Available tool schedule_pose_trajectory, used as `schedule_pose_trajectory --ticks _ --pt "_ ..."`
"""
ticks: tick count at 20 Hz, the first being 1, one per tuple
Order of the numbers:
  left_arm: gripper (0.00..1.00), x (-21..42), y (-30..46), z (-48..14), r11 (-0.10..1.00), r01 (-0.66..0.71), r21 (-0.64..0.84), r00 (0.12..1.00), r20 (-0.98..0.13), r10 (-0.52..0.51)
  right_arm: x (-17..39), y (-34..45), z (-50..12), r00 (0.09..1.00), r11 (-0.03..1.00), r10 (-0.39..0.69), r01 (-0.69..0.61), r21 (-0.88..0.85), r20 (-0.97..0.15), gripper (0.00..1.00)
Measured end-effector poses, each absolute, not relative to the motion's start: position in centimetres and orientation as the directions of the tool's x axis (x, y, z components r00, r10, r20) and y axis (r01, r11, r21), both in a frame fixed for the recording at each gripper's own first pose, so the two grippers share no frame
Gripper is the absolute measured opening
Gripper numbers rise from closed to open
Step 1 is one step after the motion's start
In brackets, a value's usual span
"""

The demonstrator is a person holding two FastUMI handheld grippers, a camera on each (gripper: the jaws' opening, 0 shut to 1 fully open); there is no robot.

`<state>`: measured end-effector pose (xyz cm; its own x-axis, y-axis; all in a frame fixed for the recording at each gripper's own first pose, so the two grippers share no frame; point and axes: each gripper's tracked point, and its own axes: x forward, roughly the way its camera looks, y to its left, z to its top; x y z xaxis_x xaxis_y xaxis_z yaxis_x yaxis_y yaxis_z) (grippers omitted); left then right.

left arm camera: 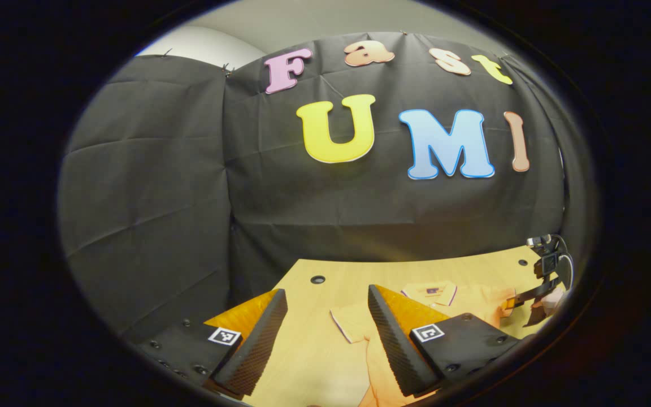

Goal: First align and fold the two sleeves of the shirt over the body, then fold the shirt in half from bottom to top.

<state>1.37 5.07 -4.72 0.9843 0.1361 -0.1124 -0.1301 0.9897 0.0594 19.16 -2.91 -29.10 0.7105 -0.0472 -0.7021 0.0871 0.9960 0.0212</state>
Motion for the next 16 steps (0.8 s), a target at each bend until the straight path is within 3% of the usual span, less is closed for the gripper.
schedule_pose_trajectory --ticks 4,6,7,8,9,10,11,15,16 --pt "0.95 1.9 5.3 -4.6 0.989 -0.130 0.072 0.983 -0.118 0.138 19.4 -2.9 -29.2 0.731 0.994 -0.043 0.100 0.044 -0.681 0.83" --pt "0.95 2.2 5.1 -4.9 0.990 -0.124 0.070 0.984 -0.121 0.131 19.5 -2.5 -29.2 0.743 0.995 -0.032 0.090 0.053 -0.668 0.76" --pt "0.96 2.3 5.1 -4.9 0.990 -0.121 0.069 0.984 -0.123 0.129 19.6 -2.2 -29.2 0.745 0.994 -0.019 0.083 0.065 -0.667 0.53" --pt "0.96 2.4 5.1 -4.9 0.991 -0.119 0.069 0.984 -0.124 0.126 19.6 -1.7 -29.2 0.747 0.994 0.000 0.074 0.084 -0.665 0.47" --pt "0.96 2.4 5.1 -4.9 0.991 -0.117 0.068 0.984 -0.126 0.125 19.6 -1.2 -29.2 0.743 0.991 0.021 0.071 0.110 -0.669 0.25" --pt "0.96 2.5 5.1 -4.9 0.991 -0.115 0.067 0.984 -0.127 0.123 19.8 -1.2 -29.2 0.740 0.989 0.022 0.083 0.124 -0.672 0.14" --pt "0.96 2.5 5.1 -5.0 0.991 -0.114 0.065 0.984 -0.127 0.122 19.9 -1.3 -29.2 0.735 0.986 0.026 0.091 0.137 -0.678 0.07" --pt "0.94 2.2 5.7 -5.1 0.991 -0.120 0.061 0.983 -0.132 0.127 20.1 -1.5 -29.3 0.724 0.990 0.010 0.091 0.110 -0.690 0.06" --pt "0.96 2.0 6.0 -5.1 0.991 -0.123 0.061 0.982 -0.134 0.130 20.4 -1.2 -28.3 0.732 0.991 0.008 0.087 0.105 -0.681 0.00"
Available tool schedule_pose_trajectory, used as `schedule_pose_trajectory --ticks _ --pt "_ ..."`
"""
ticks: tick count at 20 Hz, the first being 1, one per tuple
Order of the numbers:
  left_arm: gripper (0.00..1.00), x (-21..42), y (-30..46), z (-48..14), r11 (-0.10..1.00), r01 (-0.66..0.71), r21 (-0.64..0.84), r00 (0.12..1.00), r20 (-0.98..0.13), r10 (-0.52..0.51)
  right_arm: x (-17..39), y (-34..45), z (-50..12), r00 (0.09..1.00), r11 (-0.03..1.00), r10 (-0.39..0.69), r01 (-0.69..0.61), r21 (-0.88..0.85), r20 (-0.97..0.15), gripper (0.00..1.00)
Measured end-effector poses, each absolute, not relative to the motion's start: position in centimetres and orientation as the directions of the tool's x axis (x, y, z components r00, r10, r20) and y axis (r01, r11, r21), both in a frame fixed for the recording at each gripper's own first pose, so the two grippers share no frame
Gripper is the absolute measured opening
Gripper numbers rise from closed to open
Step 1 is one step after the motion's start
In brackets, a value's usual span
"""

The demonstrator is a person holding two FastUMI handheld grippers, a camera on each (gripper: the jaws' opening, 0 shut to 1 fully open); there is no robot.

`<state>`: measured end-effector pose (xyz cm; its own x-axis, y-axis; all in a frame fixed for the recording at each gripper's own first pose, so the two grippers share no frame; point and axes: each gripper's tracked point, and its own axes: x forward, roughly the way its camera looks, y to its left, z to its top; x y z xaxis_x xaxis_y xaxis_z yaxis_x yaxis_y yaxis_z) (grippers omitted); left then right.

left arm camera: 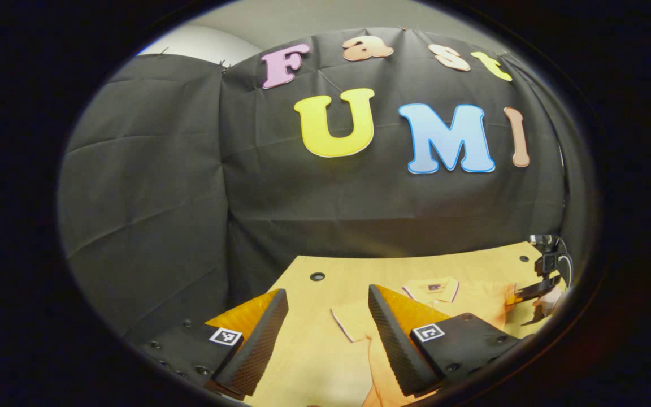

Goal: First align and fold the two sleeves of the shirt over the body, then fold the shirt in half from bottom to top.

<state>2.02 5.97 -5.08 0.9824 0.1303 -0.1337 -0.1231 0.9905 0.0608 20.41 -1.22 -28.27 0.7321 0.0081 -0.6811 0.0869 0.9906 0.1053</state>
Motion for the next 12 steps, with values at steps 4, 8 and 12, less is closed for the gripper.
schedule_pose_trajectory --ticks 4,8,12 --pt "0.95 1.3 7.2 -5.0 0.988 -0.144 0.060 0.979 -0.135 0.151 21.9 0.8 -25.4 0.782 0.997 -0.003 0.049 0.057 -0.623 0.00" --pt "0.96 0.6 8.6 -5.1 0.984 -0.172 0.053 0.975 -0.136 0.178 22.8 5.7 -23.0 0.816 0.997 0.057 -0.078 -0.011 -0.575 0.00" --pt "0.96 -0.3 10.3 -5.2 0.979 -0.200 0.043 0.969 -0.139 0.204 22.3 11.7 -22.9 0.810 0.966 0.132 -0.235 -0.110 -0.571 0.00"
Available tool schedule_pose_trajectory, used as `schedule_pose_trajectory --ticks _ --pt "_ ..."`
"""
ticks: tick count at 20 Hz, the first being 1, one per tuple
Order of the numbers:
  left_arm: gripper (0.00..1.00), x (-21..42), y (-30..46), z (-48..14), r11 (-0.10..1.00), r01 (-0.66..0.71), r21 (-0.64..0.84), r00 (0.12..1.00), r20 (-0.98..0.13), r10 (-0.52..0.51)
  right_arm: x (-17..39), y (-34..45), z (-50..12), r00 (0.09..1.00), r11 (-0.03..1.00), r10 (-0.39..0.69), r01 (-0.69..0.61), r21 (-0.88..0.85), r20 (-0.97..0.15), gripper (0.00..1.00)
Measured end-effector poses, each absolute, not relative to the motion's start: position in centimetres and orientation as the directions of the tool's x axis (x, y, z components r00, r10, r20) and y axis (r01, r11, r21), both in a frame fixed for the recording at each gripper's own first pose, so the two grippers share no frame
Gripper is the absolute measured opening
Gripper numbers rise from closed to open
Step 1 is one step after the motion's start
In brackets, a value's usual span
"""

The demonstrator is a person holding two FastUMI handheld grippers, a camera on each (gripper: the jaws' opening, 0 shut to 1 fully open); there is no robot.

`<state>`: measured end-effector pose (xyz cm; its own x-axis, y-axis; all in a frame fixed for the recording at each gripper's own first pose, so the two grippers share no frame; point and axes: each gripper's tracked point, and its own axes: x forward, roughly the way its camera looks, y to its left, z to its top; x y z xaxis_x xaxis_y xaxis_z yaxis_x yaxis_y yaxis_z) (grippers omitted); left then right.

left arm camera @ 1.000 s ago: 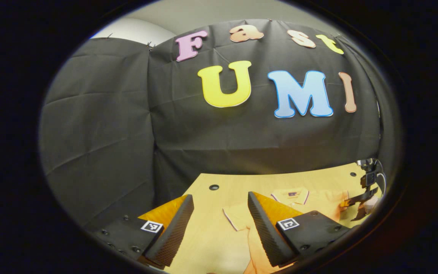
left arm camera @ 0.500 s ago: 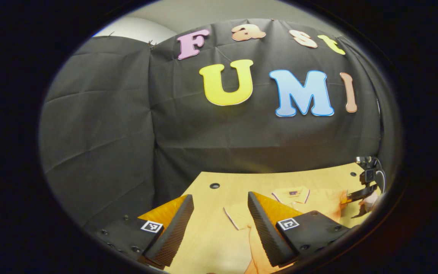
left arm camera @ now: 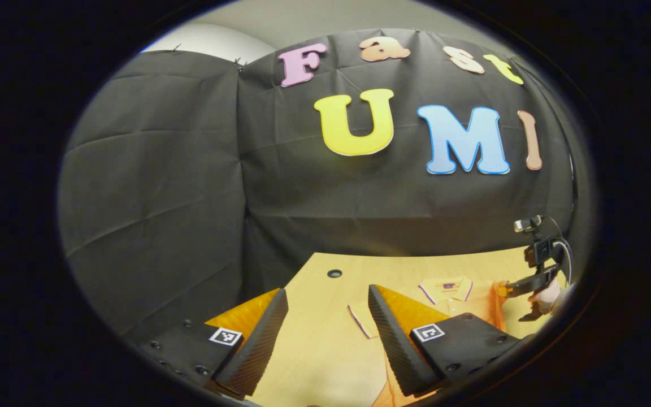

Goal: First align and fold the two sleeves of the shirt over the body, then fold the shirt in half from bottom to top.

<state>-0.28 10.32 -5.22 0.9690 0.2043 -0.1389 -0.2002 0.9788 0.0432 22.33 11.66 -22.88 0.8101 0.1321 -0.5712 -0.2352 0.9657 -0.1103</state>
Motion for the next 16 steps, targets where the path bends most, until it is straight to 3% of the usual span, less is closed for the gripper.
schedule_pose_trajectory --ticks 6,7,8,11,16 --pt "0.96 -0.9 11.9 -5.7 0.973 -0.230 0.031 0.961 -0.153 0.232 20.7 16.1 -26.2 0.749 0.914 0.139 -0.349 -0.207 -0.647 0.00" --pt "0.96 -0.9 12.1 -5.9 0.973 -0.230 0.027 0.960 -0.156 0.232 20.5 16.1 -26.4 0.743 0.912 0.132 -0.350 -0.213 -0.656 0.10" --pt "0.96 -0.8 12.1 -6.1 0.973 -0.229 0.023 0.960 -0.162 0.230 20.4 16.2 -26.3 0.740 0.912 0.132 -0.351 -0.212 -0.659 0.11" --pt "0.96 -0.1 11.7 -7.2 0.977 -0.215 0.011 0.960 -0.182 0.213 20.2 15.8 -25.8 0.749 0.916 0.122 -0.338 -0.217 -0.652 0.30" --pt "0.92 2.4 10.5 -9.6 0.987 -0.159 -0.008 0.964 -0.216 0.154 19.2 14.5 -23.5 0.775 0.948 0.110 -0.270 -0.168 -0.622 0.32"
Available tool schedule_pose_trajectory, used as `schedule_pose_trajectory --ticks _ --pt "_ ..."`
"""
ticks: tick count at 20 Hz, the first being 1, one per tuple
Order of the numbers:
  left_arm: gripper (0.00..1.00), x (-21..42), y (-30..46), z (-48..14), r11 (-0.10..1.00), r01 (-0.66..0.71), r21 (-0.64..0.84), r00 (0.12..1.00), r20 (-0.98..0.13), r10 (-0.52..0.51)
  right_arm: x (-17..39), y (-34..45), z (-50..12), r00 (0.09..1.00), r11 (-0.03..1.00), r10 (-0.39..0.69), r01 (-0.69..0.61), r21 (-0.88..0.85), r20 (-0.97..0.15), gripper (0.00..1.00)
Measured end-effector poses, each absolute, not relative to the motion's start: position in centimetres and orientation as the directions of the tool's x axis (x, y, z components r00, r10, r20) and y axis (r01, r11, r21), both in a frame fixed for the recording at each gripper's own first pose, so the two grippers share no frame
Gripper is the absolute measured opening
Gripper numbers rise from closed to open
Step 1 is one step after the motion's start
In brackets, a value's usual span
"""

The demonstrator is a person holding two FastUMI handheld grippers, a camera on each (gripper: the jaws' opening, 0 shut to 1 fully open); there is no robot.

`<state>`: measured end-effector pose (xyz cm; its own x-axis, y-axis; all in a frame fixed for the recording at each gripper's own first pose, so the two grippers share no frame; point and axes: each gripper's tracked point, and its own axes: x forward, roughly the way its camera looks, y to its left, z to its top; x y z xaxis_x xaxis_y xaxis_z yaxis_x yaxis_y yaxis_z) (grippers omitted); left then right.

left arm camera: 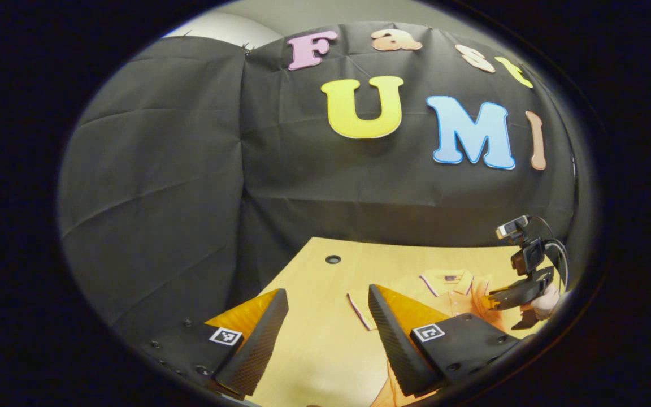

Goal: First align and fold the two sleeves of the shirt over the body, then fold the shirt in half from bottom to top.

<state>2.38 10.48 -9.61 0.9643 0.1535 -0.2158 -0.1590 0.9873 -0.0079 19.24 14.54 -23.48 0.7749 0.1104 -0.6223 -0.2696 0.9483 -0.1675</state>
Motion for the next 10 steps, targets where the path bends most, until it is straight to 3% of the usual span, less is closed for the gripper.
schedule_pose_trajectory --ticks 9,10 --pt "0.94 10.6 7.3 -17.5 0.999 -0.030 -0.016 0.947 -0.319 0.024 15.6 12.6 -19.3 0.821 0.987 0.121 -0.159 -0.019 -0.559 0.30" --pt "0.96 11.7 6.9 -18.9 1.000 -0.019 -0.019 0.941 -0.339 0.012 14.9 12.3 -18.7 0.826 0.989 0.120 -0.148 -0.006 -0.551 0.34"
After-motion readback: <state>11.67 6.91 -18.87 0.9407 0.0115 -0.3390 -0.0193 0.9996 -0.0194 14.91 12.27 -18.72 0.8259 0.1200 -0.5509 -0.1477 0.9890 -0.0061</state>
